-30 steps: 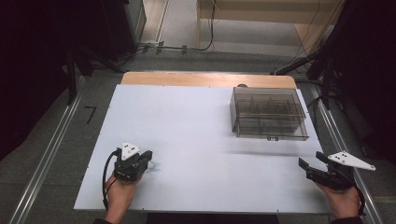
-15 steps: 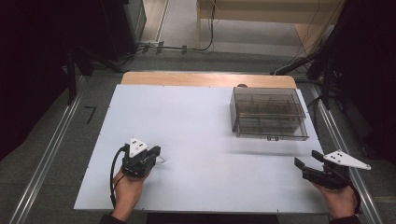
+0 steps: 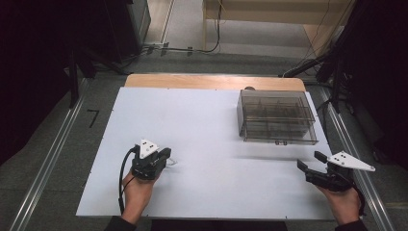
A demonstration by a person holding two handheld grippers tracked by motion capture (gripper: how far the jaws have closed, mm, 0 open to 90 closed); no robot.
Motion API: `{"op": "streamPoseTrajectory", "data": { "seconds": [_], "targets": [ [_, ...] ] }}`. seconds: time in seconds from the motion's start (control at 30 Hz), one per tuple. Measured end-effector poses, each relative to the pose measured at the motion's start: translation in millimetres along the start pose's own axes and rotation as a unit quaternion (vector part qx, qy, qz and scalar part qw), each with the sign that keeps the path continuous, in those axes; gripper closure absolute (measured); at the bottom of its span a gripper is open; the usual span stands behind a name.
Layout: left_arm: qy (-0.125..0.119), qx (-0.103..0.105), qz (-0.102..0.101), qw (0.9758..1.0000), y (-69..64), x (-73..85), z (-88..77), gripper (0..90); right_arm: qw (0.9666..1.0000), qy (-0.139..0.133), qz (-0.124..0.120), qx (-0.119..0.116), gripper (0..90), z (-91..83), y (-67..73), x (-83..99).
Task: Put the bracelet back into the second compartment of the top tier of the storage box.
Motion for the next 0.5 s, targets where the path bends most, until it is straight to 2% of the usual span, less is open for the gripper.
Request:
{"op": "streamPoseTrajectory", "data": {
  "seconds": [0.5],
  "targets": [
    [-0.004, 0.02, 0.005, 0.9998, -21.4, -14.0, 10.8, 86.8, 0.9993, 0.006, -0.023, -0.03, 23.7, 23.3, 19.5, -14.0]
  ]
}}
Point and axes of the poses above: each handheld gripper's, and its own axes: z roughly forward along the jaws, x roughly out of its underside, y roughly to its left, the point moved 7 cm from there along z, roughly forward along the jaws, and after that the axes turned 15 degrees about -x, right-handed, at the moved point
